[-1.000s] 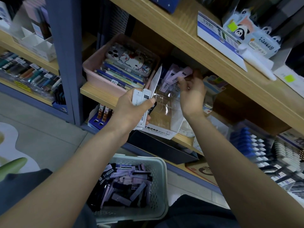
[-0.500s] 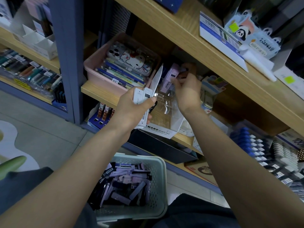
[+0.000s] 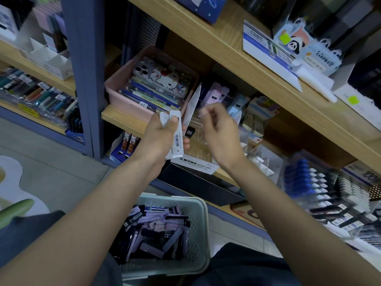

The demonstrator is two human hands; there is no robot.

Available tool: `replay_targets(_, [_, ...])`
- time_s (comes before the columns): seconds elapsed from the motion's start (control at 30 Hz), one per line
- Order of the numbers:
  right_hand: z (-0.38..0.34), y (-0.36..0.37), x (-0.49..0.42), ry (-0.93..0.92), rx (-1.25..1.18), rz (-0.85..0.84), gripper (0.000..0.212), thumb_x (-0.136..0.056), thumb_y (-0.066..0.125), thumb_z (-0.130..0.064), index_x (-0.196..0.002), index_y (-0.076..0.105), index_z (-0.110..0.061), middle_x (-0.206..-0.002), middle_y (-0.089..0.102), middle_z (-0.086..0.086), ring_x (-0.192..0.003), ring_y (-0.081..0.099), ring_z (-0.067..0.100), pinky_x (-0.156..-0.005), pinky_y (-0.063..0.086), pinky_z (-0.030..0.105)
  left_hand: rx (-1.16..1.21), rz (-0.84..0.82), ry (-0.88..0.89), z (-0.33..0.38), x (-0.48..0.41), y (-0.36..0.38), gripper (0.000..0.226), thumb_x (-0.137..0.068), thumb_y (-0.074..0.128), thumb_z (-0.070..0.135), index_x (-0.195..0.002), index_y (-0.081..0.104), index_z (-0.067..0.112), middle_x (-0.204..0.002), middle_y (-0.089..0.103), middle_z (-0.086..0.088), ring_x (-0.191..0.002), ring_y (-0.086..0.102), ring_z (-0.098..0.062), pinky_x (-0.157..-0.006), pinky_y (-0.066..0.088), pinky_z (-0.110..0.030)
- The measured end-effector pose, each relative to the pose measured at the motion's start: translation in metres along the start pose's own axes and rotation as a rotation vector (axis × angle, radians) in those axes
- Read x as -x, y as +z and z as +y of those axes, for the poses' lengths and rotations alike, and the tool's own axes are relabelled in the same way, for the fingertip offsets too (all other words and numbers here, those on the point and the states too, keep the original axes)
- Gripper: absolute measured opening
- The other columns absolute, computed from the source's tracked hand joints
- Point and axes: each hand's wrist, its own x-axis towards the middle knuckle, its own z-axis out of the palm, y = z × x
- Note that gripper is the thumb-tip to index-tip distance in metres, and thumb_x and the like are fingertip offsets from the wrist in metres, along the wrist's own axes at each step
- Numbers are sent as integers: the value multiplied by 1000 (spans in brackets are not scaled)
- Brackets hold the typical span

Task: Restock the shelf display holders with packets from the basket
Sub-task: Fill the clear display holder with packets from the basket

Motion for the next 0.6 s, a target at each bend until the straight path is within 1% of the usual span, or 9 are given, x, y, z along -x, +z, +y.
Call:
replay_targets(0.07, [-11,2,17,103,-139,-194,5,-95,52,-24,-97,51,-20,-78,56,-10,-71,60,16,-70,53,41,43,30,-7,1,-1,-2,11,-101,38,21,-103,48,16,-86,60,-4,-68,61,-15,-65,56,-31])
replay_targets(0.1, [-15,4,25,136,-180,-257,9,-93,56,-26,-99,49,-24,-81,57,-10,-73,62,17,-73,54,44,61,42,-9,2,-1,-3,12,-101,38,21,-99,49,18,-85,61,-3,-72,61,-16,-67,56,-33])
replay_targets(0.17, [-20,6,35,155,-221,-325,19,-89,62,-30,-102,47,-30,-86,59,-12,-77,65,21,-75,54,49,85,52,-10,3,0,-3,13,-101,39,20,-96,51,21,-87,62,-1,-73,62,-15,-60,55,-29])
replay_targets(0.2, [-22,8,37,168,-247,-340,21,-88,64,-30,-102,48,-29,-87,59,-12,-77,66,23,-74,55,50,94,45,-12,3,1,-2,12,-101,39,20,-100,51,20,-90,63,-1,-76,63,-16,-60,55,-30])
replay_targets(0.3, [-25,9,37,192,-267,-338,19,-86,66,-25,-100,53,-25,-88,61,-3,-77,67,23,-72,56,48,77,-4,-19,2,4,0,17,-101,38,20,-113,50,19,-101,63,-5,-87,64,-21,-71,55,-39])
replay_targets(0.37, [-24,8,35,223,-247,-327,15,-86,67,-22,-91,54,-27,-82,62,-3,-80,66,23,-75,55,49,40,-37,-3,1,5,1,16,-101,38,21,-107,52,24,-99,63,-5,-86,61,-19,-70,54,-37])
replay_targets(0.43, [-22,3,32,286,-259,-343,17,-87,65,-15,-84,52,-26,-78,65,-2,-77,66,20,-76,57,47,0,-57,10,-1,6,1,17,-101,38,21,-99,53,29,-97,61,-5,-84,59,-17,-65,53,-33])
replay_targets(0.53, [-20,-7,32,389,-386,-363,19,-90,56,-2,-84,47,-17,-87,67,9,-70,65,16,-71,59,33,-62,-75,29,-5,7,2,19,-100,40,18,-96,54,30,-94,63,-4,-82,60,-17,-62,53,-31])
replay_targets(0.6, [-17,-11,35,419,-447,-336,20,-92,52,0,-85,43,-16,-88,68,10,-74,66,17,-74,57,30,-75,-59,38,-6,7,2,18,-100,40,14,-96,54,25,-90,64,-4,-73,64,-16,-56,56,-29])
